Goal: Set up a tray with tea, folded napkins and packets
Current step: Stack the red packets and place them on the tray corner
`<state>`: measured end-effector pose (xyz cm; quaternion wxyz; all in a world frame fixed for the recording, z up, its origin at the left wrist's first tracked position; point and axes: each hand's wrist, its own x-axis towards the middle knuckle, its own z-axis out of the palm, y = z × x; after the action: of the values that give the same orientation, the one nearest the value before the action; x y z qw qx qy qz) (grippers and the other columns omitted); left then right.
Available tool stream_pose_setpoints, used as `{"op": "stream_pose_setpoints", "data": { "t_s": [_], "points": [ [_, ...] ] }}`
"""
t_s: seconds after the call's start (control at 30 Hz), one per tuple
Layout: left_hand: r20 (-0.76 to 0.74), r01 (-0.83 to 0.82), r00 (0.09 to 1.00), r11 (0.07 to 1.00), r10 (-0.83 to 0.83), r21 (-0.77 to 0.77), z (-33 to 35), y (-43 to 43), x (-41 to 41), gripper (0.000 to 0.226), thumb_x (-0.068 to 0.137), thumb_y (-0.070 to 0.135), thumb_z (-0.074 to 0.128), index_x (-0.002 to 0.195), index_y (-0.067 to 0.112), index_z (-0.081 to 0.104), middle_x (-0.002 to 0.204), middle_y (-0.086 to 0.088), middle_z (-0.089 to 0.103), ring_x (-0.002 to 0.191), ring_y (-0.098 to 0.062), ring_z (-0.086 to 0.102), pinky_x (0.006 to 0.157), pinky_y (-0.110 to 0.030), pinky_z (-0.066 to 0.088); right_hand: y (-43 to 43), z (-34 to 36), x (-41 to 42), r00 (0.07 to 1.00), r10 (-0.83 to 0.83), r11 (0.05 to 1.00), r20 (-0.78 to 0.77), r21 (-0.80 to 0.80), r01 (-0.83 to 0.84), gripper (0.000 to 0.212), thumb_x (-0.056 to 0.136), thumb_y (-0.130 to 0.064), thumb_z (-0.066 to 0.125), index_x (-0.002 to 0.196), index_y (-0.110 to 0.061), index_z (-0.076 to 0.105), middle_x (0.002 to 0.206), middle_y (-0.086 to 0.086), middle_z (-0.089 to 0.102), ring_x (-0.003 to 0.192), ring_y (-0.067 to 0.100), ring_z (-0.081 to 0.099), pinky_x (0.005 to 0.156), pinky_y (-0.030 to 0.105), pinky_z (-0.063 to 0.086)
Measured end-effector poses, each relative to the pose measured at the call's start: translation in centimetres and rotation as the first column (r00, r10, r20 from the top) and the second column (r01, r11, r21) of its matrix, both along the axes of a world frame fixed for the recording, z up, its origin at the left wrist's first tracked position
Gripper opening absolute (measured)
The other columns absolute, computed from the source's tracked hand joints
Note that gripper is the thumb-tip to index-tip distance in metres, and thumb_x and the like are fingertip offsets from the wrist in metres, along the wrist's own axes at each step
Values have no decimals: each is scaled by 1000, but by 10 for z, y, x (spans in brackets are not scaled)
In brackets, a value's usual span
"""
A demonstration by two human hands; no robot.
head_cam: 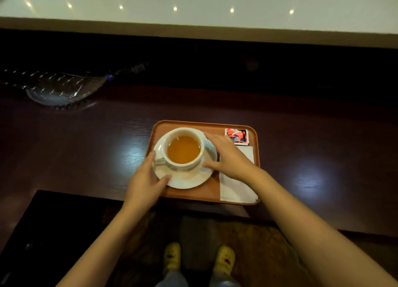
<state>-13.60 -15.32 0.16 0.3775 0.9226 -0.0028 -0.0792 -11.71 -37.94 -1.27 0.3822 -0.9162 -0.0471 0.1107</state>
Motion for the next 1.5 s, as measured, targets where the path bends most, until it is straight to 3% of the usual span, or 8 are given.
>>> {"op": "stream_pose_setpoints", "data": {
  "t_s": [0.27,0.4,0.53,0.67,0.8,0.9,1.07,1.5],
  "points": [
    [-52,53,997,994,-59,-100,-15,8,26,70,80,16,66,140,21,29,149,-7,34,132,-24,37,106,-41,36,32,-6,-9,978,-207,963,-6,176,205,69,73,-33,73,132,-32,37,136,-4,47,121,12,41,99,35,40],
    [-19,116,993,988,-119,-106,-18,17,36,62,83,11,61,137,23,35,144,-6,42,125,-22,45,100,-33,39,41,-9,-15,956,-294,941,4,177,289,69,71,-37,74,130,-33,38,134,-4,47,114,6,39,96,33,41],
    [11,84,996,987,-84,-136,-17,27,58,42,88,9,47,127,24,49,127,-3,57,114,-23,53,87,-28,39,45,-11,-25,919,-393,917,-15,63,393,70,74,-41,70,133,-28,35,137,0,44,123,17,39,98,38,39],
    [-136,140,981,990,-141,-20,-15,27,101,44,85,0,42,125,15,52,125,-12,60,112,-26,55,86,-33,44,48,-15,-35,837,-545,835,-45,-109,539,49,85,-32,59,129,-21,40,132,7,47,117,22,47,96,34,42],
    [-222,326,931,935,-291,140,-17,18,120,44,83,0,39,117,19,60,125,-10,60,112,-28,54,81,-32,42,59,-16,-37,812,-575,816,-103,-146,560,42,87,-25,57,127,-18,43,128,8,51,111,22,53,92,32,45],
    [-195,284,945,955,-263,90,-17,18,125,38,85,2,40,110,15,65,121,-12,63,109,-30,57,91,-38,46,65,-15,-35,785,-609,792,-114,-131,596,45,88,-23,56,129,-17,41,130,9,49,114,23,51,96,33,44],
    [-190,231,956,973,-223,16,-19,16,128,34,86,3,42,106,15,67,117,-11,65,105,-27,58,86,-35,47,72,-14,-34,744,-659,752,-109,-102,651,43,88,-24,56,128,-18,42,129,9,47,109,22,54,92,31,45],
    [-166,270,954,957,-252,103,-17,6,135,35,88,5,41,115,13,61,125,-13,60,110,-28,55,79,-29,40,67,-13,-26,766,-631,775,-124,-146,615,45,88,-28,54,129,-19,39,129,8,49,110,23,53,90,32,46]
  ]
}}
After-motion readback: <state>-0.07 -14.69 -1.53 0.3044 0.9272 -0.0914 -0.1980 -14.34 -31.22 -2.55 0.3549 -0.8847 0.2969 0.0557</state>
